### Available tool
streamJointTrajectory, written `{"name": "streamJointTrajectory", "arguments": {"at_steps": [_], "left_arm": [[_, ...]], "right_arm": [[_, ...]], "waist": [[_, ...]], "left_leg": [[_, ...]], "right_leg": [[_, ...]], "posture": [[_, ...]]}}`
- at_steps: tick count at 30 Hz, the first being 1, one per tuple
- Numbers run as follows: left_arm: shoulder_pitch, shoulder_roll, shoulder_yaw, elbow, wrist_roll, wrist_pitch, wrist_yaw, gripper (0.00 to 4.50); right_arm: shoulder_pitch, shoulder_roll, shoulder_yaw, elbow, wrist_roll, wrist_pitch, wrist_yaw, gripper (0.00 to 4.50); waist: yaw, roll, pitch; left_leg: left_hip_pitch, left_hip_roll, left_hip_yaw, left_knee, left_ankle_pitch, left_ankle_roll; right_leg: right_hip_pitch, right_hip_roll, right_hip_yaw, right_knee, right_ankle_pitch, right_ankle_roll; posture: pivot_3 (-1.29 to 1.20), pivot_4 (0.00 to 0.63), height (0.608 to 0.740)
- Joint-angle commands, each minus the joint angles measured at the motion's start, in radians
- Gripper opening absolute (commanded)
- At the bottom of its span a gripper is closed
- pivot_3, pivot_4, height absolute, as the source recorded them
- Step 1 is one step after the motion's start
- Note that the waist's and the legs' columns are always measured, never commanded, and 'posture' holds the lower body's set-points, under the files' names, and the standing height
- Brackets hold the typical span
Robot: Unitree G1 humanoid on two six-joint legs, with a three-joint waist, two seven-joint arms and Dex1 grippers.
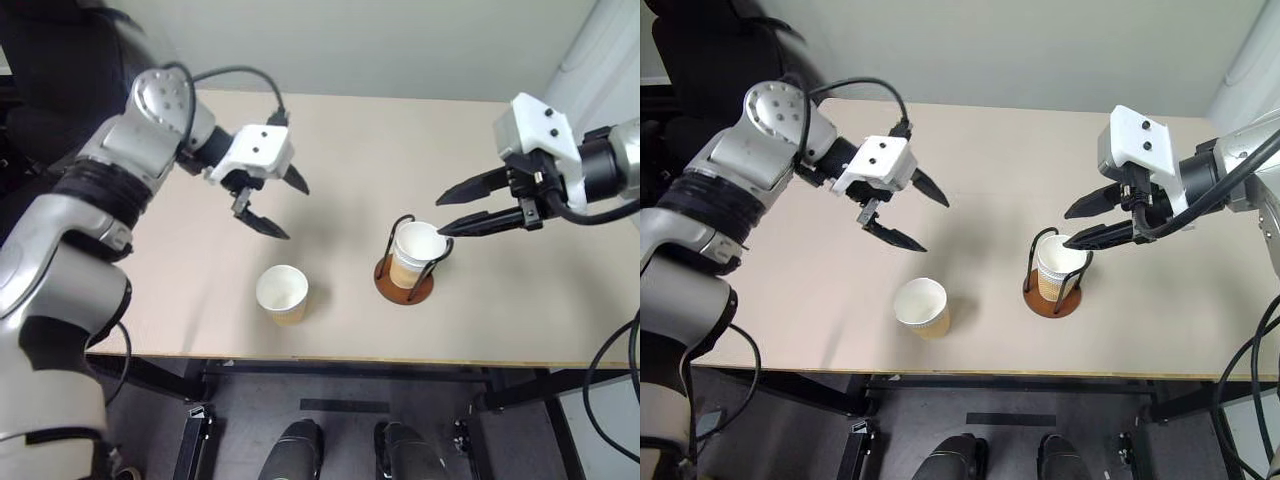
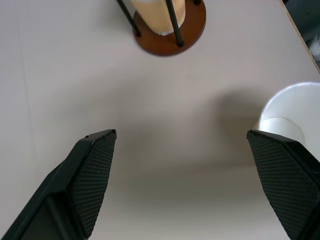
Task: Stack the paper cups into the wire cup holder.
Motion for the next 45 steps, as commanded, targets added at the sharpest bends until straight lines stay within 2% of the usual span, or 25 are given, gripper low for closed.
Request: {"name": "streamJointTrajectory", "arguments": {"at_steps": [1, 13, 23, 31, 43, 45], "left_arm": [[-0.035, -0.028, -0.001, 0.008, -0.004, -0.012, -0.030, 4.50], [-0.018, 0.025, -0.181, -0.150, -0.042, 0.010, -0.030, 4.50], [-0.002, 0.065, -0.232, -0.261, -0.065, 0.050, -0.030, 4.50], [0.049, 0.065, -0.228, -0.262, 0.006, 0.001, -0.030, 4.50], [0.144, -0.044, -0.106, -0.089, 0.204, -0.150, -0.030, 4.50], [0.153, -0.052, -0.106, -0.080, 0.207, -0.152, -0.030, 4.12]], "right_arm": [[-0.006, -0.032, -0.044, -0.023, 0.031, 0.006, -0.006, 1.93], [0.009, -0.129, -0.046, -0.010, 0.092, 0.023, 0.019, 1.93], [0.000, -0.129, -0.033, 0.021, 0.084, -0.003, 0.018, 1.93], [0.019, -0.131, -0.043, 0.012, 0.091, -0.006, 0.008, 1.93], [0.056, -0.137, -0.056, -0.005, 0.092, -0.022, -0.008, 1.93], [0.060, -0.138, -0.057, -0.005, 0.091, -0.025, -0.010, 1.97]], "waist": [[0.000, 0.000, 0.000], [-0.004, 0.000, 0.000], [0.001, 0.000, 0.000], [0.001, 0.000, 0.000], [0.003, 0.000, 0.000], [0.003, 0.000, 0.000]], "left_leg": [[0.000, 0.000, 0.001, 0.000, 0.000, 0.000], [0.000, 0.003, 0.001, -0.001, 0.000, -0.001], [0.000, 0.001, 0.001, 0.001, -0.001, 0.000], [0.001, 0.002, -0.001, 0.001, 0.000, -0.001], [0.001, 0.002, -0.001, 0.002, 0.000, 0.000], [0.001, 0.002, 0.000, 0.002, 0.000, 0.000]], "right_leg": [[0.000, 0.000, 0.000, 0.000, 0.000, 0.000], [-0.001, 0.000, 0.001, 0.000, 0.001, 0.002], [0.000, 0.000, 0.000, 0.000, 0.001, 0.003], [0.000, -0.001, 0.000, 0.001, 0.001, 0.003], [0.001, -0.001, 0.000, 0.001, 0.002, 0.003], [0.001, -0.001, 0.000, 0.001, 0.002, 0.003]], "posture": [[0.00, 0.150, 0.740], [0.00, 0.150, 0.740], [0.00, 0.150, 0.740], [0.00, 0.150, 0.740], [0.00, 0.150, 0.740], [0.00, 0.150, 0.740]]}}
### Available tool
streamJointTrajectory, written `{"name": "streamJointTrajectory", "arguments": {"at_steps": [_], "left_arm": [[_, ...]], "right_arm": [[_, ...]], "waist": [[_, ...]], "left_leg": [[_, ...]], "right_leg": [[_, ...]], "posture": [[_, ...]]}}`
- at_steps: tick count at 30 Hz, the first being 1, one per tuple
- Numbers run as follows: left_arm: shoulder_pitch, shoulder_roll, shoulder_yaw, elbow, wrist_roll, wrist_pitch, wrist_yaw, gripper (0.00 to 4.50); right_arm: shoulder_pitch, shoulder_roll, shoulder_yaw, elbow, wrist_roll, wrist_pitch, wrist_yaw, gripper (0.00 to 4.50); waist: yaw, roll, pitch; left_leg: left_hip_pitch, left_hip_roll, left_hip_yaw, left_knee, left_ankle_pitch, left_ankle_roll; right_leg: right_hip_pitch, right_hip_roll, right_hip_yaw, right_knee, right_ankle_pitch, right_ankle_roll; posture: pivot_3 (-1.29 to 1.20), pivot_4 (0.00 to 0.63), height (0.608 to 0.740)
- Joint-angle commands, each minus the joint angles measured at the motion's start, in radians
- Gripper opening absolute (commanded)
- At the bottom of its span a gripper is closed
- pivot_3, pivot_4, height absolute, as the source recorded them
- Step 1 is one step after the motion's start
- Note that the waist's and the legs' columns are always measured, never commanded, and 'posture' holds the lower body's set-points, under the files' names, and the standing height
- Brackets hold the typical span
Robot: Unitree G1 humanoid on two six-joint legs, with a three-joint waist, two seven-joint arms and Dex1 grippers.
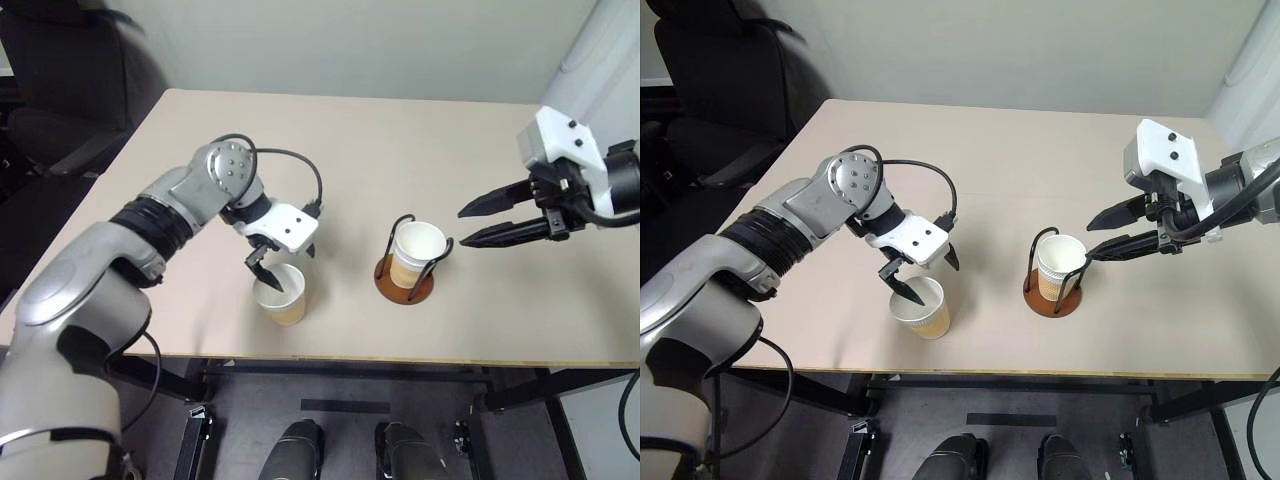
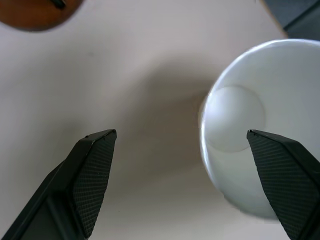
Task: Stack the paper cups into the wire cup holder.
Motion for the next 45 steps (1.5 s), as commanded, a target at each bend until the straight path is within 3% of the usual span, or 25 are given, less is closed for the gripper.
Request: {"name": "streamJointTrajectory", "arguments": {"at_steps": [1, 11, 12, 22, 35, 45], "left_arm": [[0.002, 0.000, 0.028, 0.009, 0.004, -0.018, -0.030, 3.94], [-0.055, 0.049, -0.058, -0.005, -0.089, 0.044, -0.030, 0.18], [-0.071, 0.048, -0.065, 0.005, -0.096, 0.046, -0.030, 0.02], [-0.253, -0.033, -0.071, 0.179, -0.122, 0.025, -0.030, 0.02], [-0.500, -0.261, 0.114, 0.492, -0.025, -0.019, -0.030, 0.02], [-0.550, -0.372, 0.224, 0.532, 0.025, -0.005, -0.030, 0.02]], "right_arm": [[-0.006, -0.020, -0.052, -0.017, 0.013, -0.014, -0.007, 1.97], [0.025, -0.043, -0.055, 0.002, 0.004, -0.035, 0.005, 1.97], [0.029, -0.047, -0.055, 0.010, 0.000, -0.045, 0.008, 1.97], [0.052, -0.068, -0.045, 0.152, -0.073, -0.172, 0.025, 1.97], [0.061, -0.115, -0.056, 0.348, -0.170, -0.274, 0.067, 1.97], [0.170, -0.136, -0.148, 0.260, -0.099, -0.291, 0.109, 1.97]], "waist": [[0.000, 0.000, 0.000], [0.001, 0.000, 0.000], [0.002, 0.000, 0.000], [0.008, 0.000, 0.000], [0.011, 0.000, 0.001], [0.011, 0.000, 0.001]], "left_leg": [[0.000, 0.000, 0.000, 0.000, 0.000, 0.000], [0.000, 0.000, 0.000, 0.000, 0.000, 0.000], [0.000, 0.000, 0.000, 0.000, 0.000, 0.000], [-0.001, 0.000, 0.000, 0.000, -0.005, 0.008], [-0.001, 0.000, 0.004, 0.000, -0.007, 0.011], [-0.001, 0.001, 0.007, 0.000, -0.007, 0.012]], "right_leg": [[0.000, 0.000, 0.000, 0.000, 0.000, 0.000], [0.000, 0.000, 0.000, 0.000, 0.000, 0.000], [0.000, 0.000, 0.000, 0.000, 0.000, 0.000], [0.001, -0.001, 0.000, -0.001, 0.001, 0.001], [0.000, -0.001, 0.001, -0.003, 0.001, 0.003], [0.001, -0.001, 0.003, -0.004, -0.001, 0.005]], "posture": [[0.00, 0.150, 0.740], [0.00, 0.150, 0.740], [0.00, 0.150, 0.740], [0.00, 0.150, 0.740], [0.00, 0.150, 0.740], [0.00, 0.150, 0.740]]}}
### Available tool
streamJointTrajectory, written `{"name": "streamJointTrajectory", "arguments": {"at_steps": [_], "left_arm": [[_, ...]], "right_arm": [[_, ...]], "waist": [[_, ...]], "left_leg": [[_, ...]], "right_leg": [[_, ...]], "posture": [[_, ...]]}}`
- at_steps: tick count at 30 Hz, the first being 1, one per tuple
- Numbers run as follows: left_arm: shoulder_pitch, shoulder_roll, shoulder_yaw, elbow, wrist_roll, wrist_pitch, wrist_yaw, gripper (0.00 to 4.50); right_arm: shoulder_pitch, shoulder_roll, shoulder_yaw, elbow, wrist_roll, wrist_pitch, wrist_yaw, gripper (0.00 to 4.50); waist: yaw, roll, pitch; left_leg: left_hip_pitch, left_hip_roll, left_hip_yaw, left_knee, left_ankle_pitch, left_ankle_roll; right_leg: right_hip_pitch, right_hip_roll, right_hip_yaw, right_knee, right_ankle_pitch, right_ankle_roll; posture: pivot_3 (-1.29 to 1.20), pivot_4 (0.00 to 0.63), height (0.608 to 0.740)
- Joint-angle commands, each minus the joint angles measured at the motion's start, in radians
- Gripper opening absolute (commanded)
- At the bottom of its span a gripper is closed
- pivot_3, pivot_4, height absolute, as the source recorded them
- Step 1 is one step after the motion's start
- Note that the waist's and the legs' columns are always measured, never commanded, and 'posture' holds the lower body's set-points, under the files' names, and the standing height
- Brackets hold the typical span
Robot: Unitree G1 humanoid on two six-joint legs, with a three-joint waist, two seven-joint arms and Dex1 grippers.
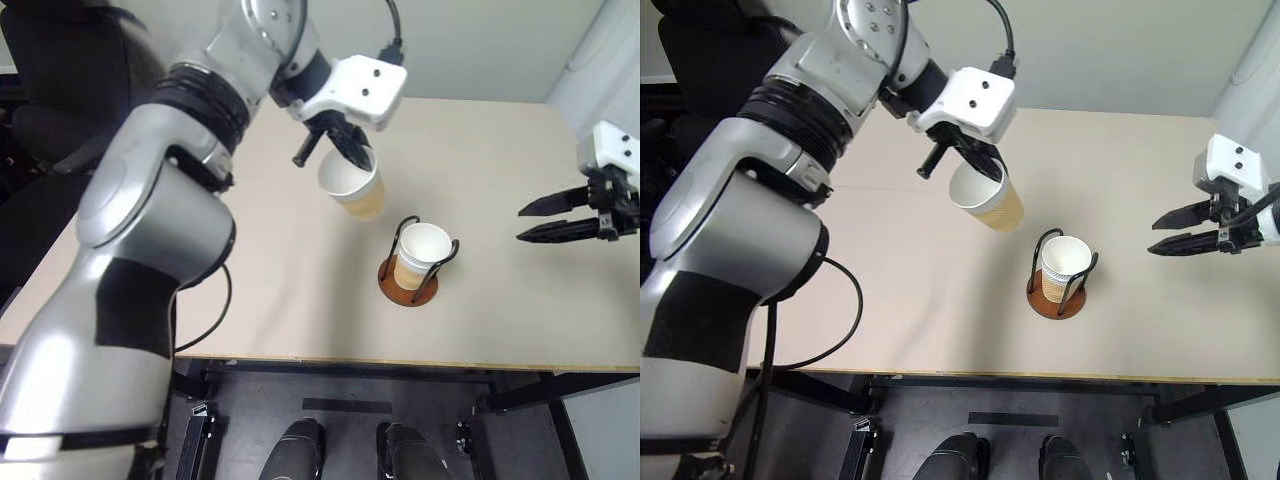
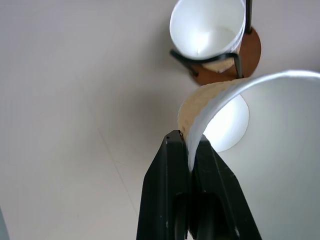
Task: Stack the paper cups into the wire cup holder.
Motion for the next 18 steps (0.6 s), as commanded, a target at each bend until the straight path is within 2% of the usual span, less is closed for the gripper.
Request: {"name": "streamJointTrajectory", "arguments": {"at_steps": [1, 8, 18], "left_arm": [[-0.050, -0.014, 0.048, 0.005, 0.006, 0.002, -0.029, 0.02], [-0.057, -0.059, 0.072, 0.009, 0.009, 0.005, -0.029, 0.02], [-0.070, -0.136, 0.112, 0.045, 0.067, -0.019, -0.029, 0.02]], "right_arm": [[-0.002, -0.044, -0.082, -0.032, 0.035, -0.002, 0.021, 1.97], [-0.109, -0.076, -0.150, -0.052, 0.102, 0.115, -0.017, 1.97], [-0.032, -0.178, -0.249, -0.094, 0.144, 0.187, -0.038, 1.97]], "waist": [[-0.001, 0.000, 0.000], [0.002, 0.000, 0.000], [0.008, 0.000, 0.000]], "left_leg": [[0.000, 0.000, 0.001, 0.000, 0.000, 0.000], [0.000, 0.000, 0.001, 0.000, -0.001, 0.001], [0.001, -0.001, 0.001, 0.002, -0.001, 0.002]], "right_leg": [[0.000, 0.000, 0.000, 0.000, 0.000, 0.000], [0.000, -0.001, 0.001, 0.000, 0.000, 0.001], [0.001, -0.001, 0.000, 0.000, 0.000, 0.001]], "posture": [[0.00, 0.150, 0.740], [0.00, 0.150, 0.740], [0.00, 0.150, 0.740]]}}
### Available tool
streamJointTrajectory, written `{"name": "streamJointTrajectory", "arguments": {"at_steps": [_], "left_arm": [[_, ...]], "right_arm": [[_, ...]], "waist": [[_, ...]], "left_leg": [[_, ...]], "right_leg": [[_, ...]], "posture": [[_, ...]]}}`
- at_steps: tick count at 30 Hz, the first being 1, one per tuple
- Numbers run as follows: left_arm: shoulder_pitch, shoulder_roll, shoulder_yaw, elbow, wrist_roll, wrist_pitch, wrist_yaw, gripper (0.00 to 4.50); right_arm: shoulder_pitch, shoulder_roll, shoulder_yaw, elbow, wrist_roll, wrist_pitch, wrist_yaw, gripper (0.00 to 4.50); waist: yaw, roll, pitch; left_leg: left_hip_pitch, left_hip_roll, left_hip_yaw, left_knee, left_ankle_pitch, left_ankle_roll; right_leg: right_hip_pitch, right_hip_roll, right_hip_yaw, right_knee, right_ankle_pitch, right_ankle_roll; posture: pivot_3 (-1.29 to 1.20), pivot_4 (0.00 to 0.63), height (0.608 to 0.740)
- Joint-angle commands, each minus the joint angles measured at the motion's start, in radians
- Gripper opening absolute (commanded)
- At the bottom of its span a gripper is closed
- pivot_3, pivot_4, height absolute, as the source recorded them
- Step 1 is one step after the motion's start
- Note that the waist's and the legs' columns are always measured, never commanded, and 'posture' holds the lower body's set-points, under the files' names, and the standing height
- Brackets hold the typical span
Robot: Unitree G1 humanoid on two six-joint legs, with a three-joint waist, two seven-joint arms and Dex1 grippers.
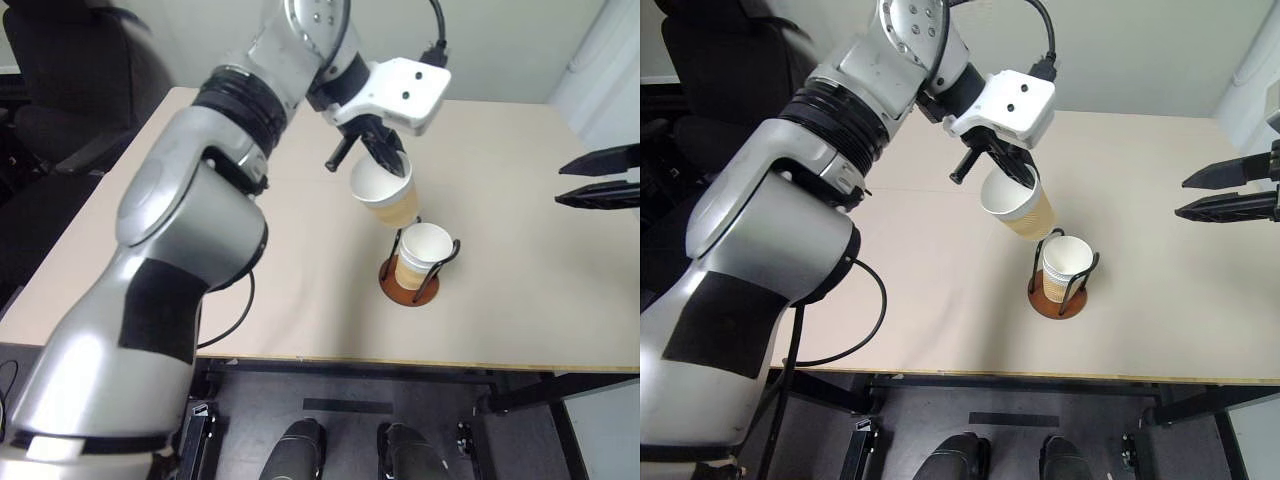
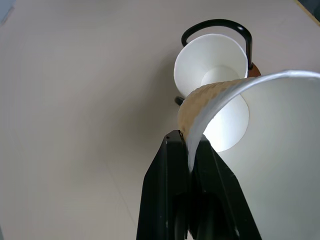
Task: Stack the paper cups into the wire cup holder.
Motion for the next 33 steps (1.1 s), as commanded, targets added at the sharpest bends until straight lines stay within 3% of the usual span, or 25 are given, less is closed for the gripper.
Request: {"name": "streamJointTrajectory", "arguments": {"at_steps": [1, 23, 33], "left_arm": [[-0.051, -0.033, 0.046, 0.012, 0.040, -0.026, -0.029, 0.02], [-0.038, -0.167, 0.291, 0.061, 0.284, -0.063, -0.029, 0.02], [-0.015, -0.196, 0.329, 0.067, 0.369, -0.073, 0.010, 0.02]], "right_arm": [[0.013, -0.055, -0.084, -0.031, 0.030, 0.016, -0.010, 1.97], [0.220, -0.129, -0.261, -0.107, 0.085, 0.060, -0.055, 1.97], [0.269, -0.128, -0.298, -0.130, 0.105, 0.074, -0.074, 1.97]], "waist": [[0.002, 0.000, 0.000], [0.004, 0.000, 0.000], [0.004, 0.000, 0.000]], "left_leg": [[0.000, 0.000, 0.000, 0.000, 0.000, 0.000], [0.001, -0.001, 0.002, 0.002, -0.002, 0.004], [0.001, -0.002, 0.003, 0.005, -0.003, 0.005]], "right_leg": [[0.000, 0.000, 0.000, 0.000, 0.000, 0.001], [0.001, -0.002, 0.002, 0.000, -0.002, 0.006], [0.002, -0.002, 0.002, 0.001, -0.002, 0.008]], "posture": [[0.00, 0.150, 0.740], [0.00, 0.150, 0.740], [0.00, 0.150, 0.740]]}}
